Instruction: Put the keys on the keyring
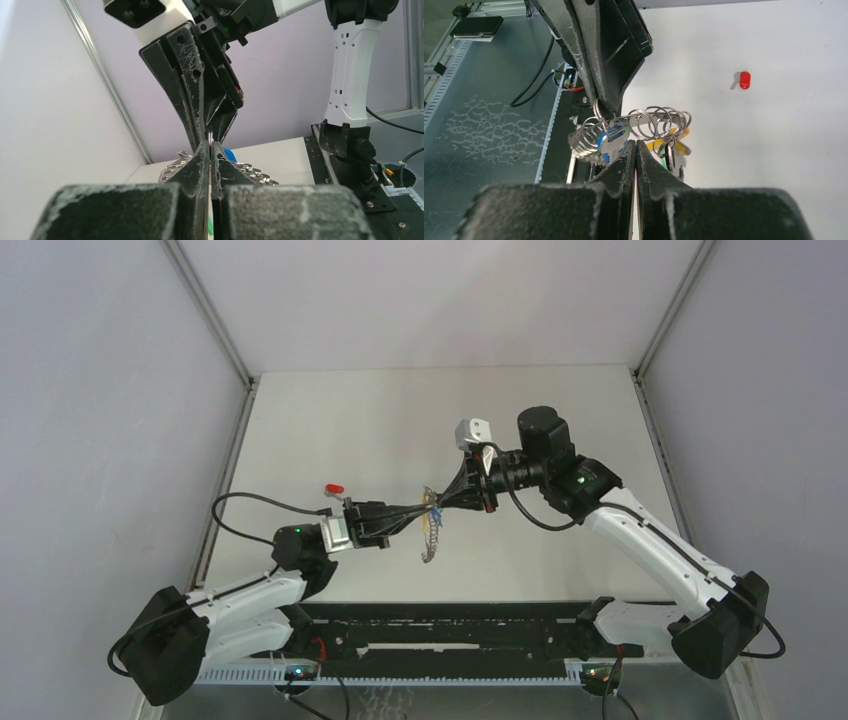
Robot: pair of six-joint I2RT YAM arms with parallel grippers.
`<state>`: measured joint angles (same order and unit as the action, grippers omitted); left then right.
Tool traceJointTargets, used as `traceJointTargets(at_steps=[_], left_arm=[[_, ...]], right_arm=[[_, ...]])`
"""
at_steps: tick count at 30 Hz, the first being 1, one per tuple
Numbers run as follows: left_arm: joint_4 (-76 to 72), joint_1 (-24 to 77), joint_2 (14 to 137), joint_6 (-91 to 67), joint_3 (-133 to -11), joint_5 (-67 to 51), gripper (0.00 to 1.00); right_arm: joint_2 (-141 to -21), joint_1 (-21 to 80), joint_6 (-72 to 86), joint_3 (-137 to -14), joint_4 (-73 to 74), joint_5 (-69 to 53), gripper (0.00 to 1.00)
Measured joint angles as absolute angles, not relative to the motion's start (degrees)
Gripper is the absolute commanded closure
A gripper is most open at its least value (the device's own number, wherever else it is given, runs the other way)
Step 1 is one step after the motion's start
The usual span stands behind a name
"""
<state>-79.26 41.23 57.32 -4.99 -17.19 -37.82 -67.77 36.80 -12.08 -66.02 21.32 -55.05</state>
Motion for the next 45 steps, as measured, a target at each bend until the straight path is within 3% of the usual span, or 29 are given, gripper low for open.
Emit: traceJointTargets(at_steps=[4, 11, 17, 28, 39, 45], left_arm=[[-79.3, 41.2, 57.3, -5.0, -17.2, -38.7, 1.0], [-79.3, 41.2, 57.4, -5.0, -17.2, -39.1, 1.0], [-79.4, 41.2, 59.1, -4.8, -17.2, -39.4, 1.0], [-79.4, 41.2, 59.5, -4.8, -17.2, -40.1, 1.0], [-79.4, 41.2, 59.5, -4.8, -17.3, -40.7, 1.0], [-79.5, 41.2, 59.5, -4.8, -17.4, -40.7, 1.0]], right_arm=[[-68.4, 36.8, -10.7, -66.0, 20.1, -55.1, 1.0], [-66.2, 35.6, -12.3, -66.0, 22.2, -55.4, 0.78], [-64.0, 35.2, -12.8, -66.0, 22.9, -57.0, 0.74], [-66.0, 35.4, -12.8, -66.0, 22.9, -58.9, 0.84], [-66.8, 35.4, -12.8, -66.0, 22.9, -60.9, 0.99], [-66.8, 35.4, -12.7, -66.0, 22.9, -61.9, 1.0]])
